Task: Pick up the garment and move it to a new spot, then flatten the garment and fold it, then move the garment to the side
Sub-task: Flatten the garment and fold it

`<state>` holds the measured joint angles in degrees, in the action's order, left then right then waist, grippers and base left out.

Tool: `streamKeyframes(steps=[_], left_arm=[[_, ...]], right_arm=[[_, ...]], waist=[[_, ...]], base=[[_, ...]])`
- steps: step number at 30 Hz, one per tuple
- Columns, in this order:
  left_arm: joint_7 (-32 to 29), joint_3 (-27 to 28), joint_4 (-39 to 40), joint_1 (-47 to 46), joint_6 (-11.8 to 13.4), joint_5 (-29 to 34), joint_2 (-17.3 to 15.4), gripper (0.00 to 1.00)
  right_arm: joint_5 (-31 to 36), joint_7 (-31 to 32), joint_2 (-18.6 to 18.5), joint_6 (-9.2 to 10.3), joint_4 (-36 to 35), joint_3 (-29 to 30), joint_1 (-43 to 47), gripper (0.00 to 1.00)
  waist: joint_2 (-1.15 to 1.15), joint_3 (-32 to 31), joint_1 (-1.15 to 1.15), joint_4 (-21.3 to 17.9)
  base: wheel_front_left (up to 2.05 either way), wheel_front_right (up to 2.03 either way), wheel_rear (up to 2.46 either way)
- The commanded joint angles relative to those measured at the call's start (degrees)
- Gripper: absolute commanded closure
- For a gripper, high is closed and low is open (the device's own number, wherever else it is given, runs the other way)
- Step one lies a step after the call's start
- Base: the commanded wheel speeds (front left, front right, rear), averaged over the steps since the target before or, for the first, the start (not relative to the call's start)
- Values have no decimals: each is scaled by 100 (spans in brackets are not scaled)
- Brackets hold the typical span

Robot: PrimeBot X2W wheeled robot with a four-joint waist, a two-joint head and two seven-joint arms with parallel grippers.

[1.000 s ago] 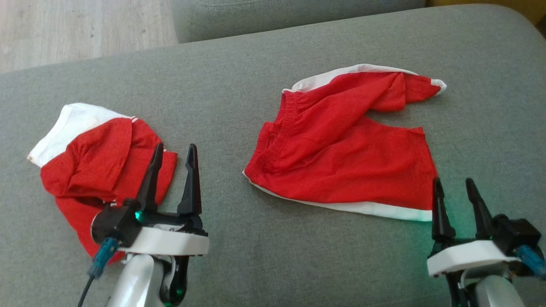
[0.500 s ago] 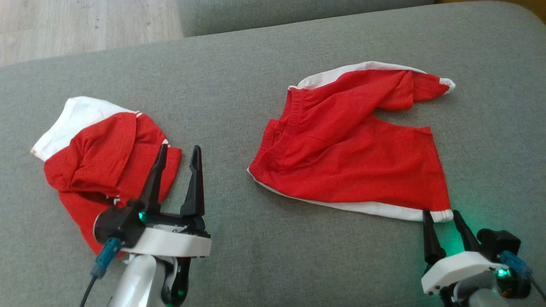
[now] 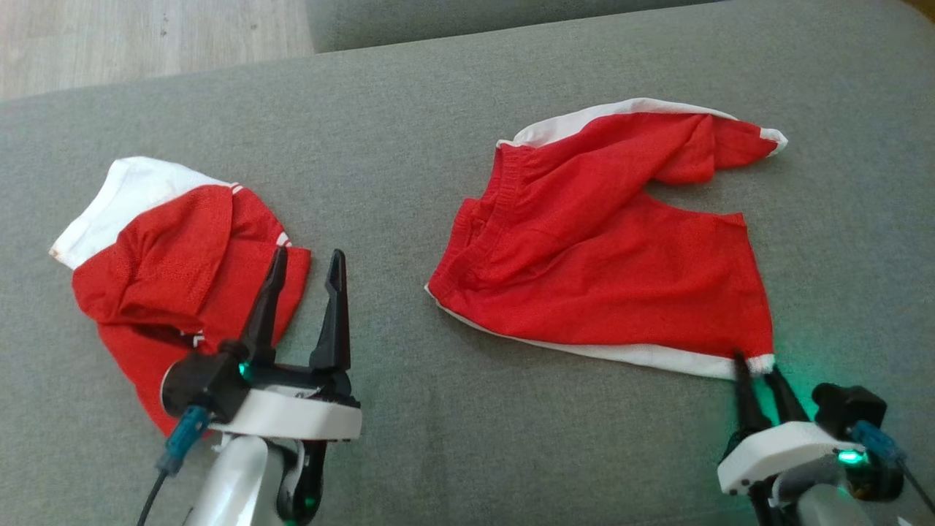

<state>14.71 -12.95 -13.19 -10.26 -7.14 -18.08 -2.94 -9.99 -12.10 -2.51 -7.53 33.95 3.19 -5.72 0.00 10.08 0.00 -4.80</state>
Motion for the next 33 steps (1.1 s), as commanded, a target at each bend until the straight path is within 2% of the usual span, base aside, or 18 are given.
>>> streamKeyframes(steps=[1, 7, 9, 17, 23, 33], left_arm=[[22, 113, 106, -220, -21, 56, -92, 0], [-378, -1026, -112, -393, -32, 150, -578, 0], [-475, -1249, -174, -454, -33, 133, -678, 0], [-935, -2705, -866, -1344, -34, -210, -1338, 0], [-762, -3240, -1231, -1904, -34, -456, -1421, 0], [-414, -3763, -1718, -2380, -35, -723, -1418, 0]], right_arm=[[55, -66, -37, 4, -101, -68, -202, 100], [117, -75, -37, 4, -168, 203, -302, 100], [137, -68, -37, 4, -176, 239, -323, 100], [26, -10, -37, 4, -212, 178, -543, 100], [-80, -7, -37, 4, -195, 54, -619, 100], [-88, -27, -37, 4, -167, -7, -666, 100]], waist=[[0, 3, 0, -8], [0, 44, 0, -53], [0, 60, 0, -61], [0, 296, 0, -210], [0, 422, 0, -257], [0, 530, 0, -286]], base=[[0, 0, 0], [0, 0, 0], [0, 0, 0], [0, 0, 0], [0, 0, 0], [0, 0, 0]])
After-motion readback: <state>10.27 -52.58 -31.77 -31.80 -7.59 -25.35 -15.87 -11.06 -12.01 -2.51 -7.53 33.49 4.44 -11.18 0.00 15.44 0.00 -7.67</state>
